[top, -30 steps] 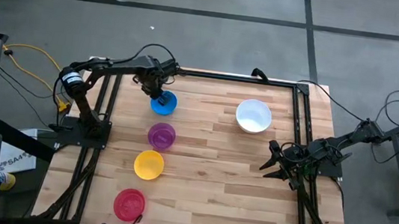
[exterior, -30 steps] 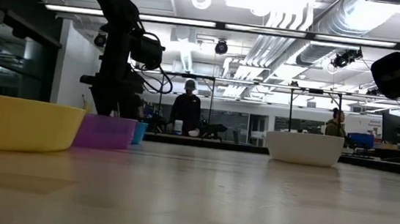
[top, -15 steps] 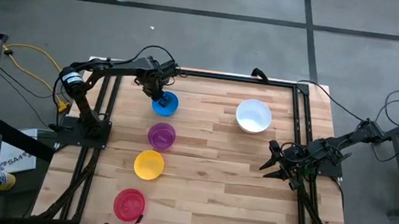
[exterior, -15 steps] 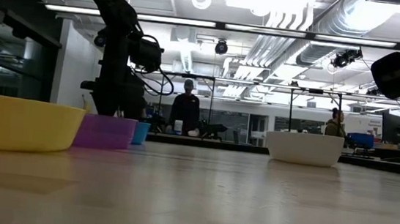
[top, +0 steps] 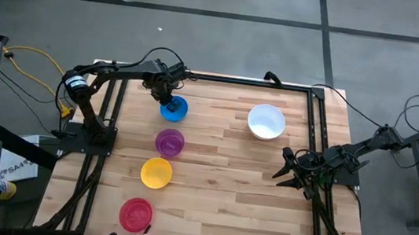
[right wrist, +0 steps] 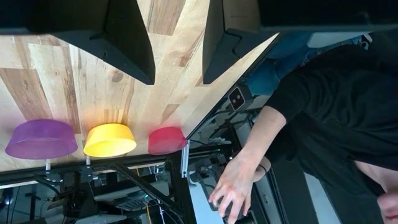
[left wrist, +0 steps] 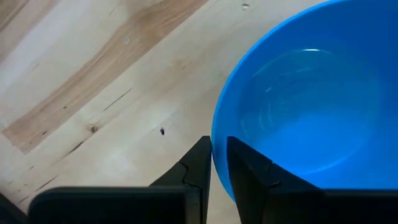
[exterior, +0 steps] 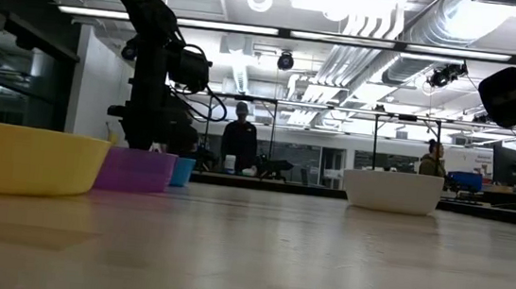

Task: Nest bowls inside each other
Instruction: Stack the blue bowl on the white bowl

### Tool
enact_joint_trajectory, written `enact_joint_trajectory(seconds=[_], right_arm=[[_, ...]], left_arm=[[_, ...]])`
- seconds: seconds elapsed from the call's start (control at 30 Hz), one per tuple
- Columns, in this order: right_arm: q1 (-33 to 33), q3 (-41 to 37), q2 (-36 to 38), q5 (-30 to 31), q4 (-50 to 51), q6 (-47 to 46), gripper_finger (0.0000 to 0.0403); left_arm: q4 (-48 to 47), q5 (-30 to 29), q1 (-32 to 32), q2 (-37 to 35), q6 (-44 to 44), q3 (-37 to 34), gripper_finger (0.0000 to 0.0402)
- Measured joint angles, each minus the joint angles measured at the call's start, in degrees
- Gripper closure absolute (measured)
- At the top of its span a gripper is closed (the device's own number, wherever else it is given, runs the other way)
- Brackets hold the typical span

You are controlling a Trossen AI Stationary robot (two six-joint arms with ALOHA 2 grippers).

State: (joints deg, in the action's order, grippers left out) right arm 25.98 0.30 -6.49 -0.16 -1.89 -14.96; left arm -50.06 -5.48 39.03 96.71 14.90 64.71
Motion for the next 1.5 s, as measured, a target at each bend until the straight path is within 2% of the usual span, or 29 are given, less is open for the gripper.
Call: enact_joint_trajectory(seconds=[0.2,0.93,1.13,1.37,1.5], right_arm=[[0.02,0.01,0.01,-0.01,0.01,0.00,0.0275],[0.02,0.02,0.01,-0.02,0.00,-0.01,0.0275],[0.00,0.00,0.01,-0.02,0.00,0.00,0.0275],[0.01,0.02,0.01,-0.01,0.00,0.00,0.0275],[0.02,0.02,0.01,-0.02,0.00,0.00,0.0275]], left_arm=[[0.04,0.79,0.00,-0.07,-1.58,0.04,0.0394],[1.94,2.30,-0.04,-0.07,-5.43,0.36,0.0400],[2.04,4.09,-1.35,-0.04,-7.55,5.26,0.0401],[-2.60,4.80,-4.14,-0.04,-9.85,13.84,0.0401],[-4.39,9.00,-4.33,-0.04,-10.17,17.35,0.0401]])
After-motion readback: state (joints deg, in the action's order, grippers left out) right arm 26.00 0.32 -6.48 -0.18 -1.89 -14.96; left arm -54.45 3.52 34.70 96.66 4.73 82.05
